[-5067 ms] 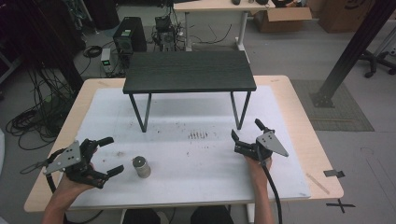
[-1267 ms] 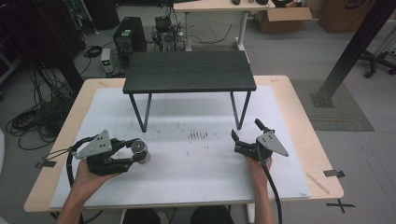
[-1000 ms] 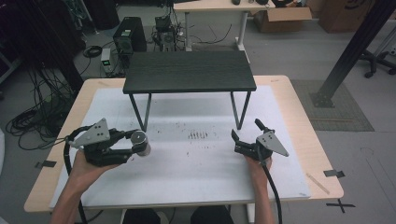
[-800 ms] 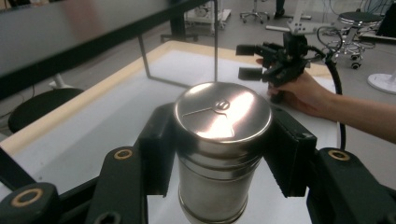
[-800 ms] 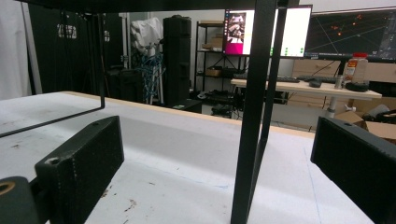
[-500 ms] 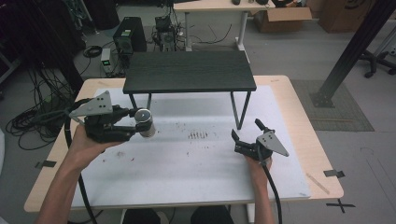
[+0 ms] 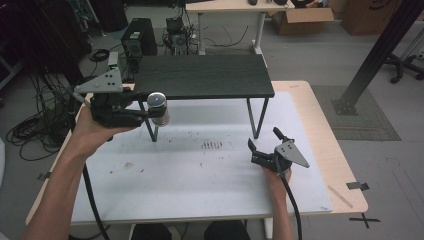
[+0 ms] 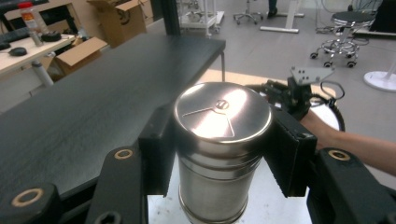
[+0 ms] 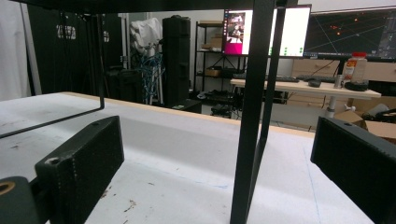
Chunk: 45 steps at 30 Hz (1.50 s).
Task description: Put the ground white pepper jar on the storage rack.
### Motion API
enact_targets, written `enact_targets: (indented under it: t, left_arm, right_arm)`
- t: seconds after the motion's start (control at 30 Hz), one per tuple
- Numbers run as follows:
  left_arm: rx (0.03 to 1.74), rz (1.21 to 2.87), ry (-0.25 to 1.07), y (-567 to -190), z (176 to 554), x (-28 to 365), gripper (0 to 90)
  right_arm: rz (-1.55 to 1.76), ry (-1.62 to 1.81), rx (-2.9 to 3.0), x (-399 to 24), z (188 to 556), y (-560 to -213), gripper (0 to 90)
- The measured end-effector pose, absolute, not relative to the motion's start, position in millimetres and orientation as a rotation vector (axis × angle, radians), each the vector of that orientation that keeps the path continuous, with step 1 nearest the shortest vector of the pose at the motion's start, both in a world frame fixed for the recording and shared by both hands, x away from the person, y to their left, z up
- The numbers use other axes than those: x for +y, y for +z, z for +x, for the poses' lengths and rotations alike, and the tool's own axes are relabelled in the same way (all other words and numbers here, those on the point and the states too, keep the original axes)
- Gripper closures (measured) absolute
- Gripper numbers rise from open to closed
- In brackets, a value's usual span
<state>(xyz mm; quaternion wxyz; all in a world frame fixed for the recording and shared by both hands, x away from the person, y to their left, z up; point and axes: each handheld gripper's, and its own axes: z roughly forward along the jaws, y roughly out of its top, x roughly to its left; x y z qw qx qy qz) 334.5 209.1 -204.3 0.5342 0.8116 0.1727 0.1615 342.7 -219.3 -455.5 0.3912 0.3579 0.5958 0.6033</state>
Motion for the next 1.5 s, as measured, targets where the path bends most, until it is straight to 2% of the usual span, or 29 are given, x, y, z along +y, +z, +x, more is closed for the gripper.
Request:
enact_targets:
  t: [0.63, 1.1, 1.5]
  left_arm:
    - [0.444, 1.942, 0.415, -165, 386, 192, 49.1]
    - [0.528, 1.948, 0.418, -184, 428, 170, 49.1]
    - [0.594, 1.926, 0.433, -198, 447, 168, 49.1]
  right_arm:
    - [0.907, 1.532, 1.513, -219, 343, -455, 2.2]
    - [0.904, 1.529, 1.514, -219, 343, -456, 2.4]
    - [0.902, 1.528, 1.513, -218, 342, -455, 2.5]
